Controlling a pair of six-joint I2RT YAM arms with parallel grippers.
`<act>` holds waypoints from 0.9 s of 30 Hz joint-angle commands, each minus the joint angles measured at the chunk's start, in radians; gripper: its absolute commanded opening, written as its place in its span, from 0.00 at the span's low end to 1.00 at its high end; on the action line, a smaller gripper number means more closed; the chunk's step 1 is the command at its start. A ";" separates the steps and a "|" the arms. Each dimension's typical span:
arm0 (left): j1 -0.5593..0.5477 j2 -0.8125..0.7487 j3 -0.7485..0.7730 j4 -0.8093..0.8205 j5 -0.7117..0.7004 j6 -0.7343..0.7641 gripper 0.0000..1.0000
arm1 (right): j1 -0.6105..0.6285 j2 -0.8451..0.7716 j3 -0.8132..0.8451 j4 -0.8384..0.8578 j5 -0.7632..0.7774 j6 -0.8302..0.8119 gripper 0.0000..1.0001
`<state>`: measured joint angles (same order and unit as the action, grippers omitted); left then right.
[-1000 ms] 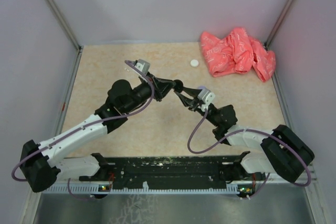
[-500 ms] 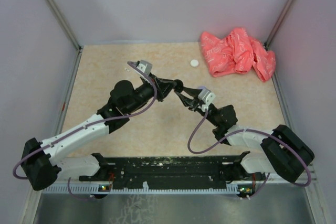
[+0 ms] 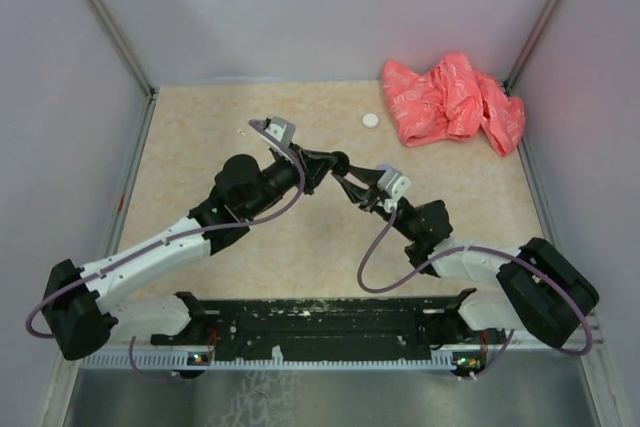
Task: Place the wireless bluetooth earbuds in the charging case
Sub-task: Place the earbud in the charging case.
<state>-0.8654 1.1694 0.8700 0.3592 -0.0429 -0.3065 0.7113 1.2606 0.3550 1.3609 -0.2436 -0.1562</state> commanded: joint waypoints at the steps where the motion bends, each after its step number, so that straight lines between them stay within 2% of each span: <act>1: -0.017 0.011 -0.005 0.007 -0.025 0.040 0.11 | 0.008 -0.022 0.010 0.070 -0.005 0.012 0.00; 7: -0.039 0.016 0.001 -0.026 -0.044 0.067 0.16 | 0.008 -0.023 0.010 0.073 0.000 0.013 0.00; 19: -0.055 -0.006 0.025 -0.098 -0.064 0.089 0.48 | 0.008 -0.018 0.002 0.084 0.011 0.017 0.00; 27: -0.055 -0.045 0.028 -0.143 -0.089 0.070 0.61 | 0.008 -0.013 -0.010 0.090 0.036 0.014 0.00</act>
<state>-0.9142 1.1561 0.8726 0.2607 -0.1143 -0.2279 0.7116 1.2606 0.3454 1.3632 -0.2272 -0.1532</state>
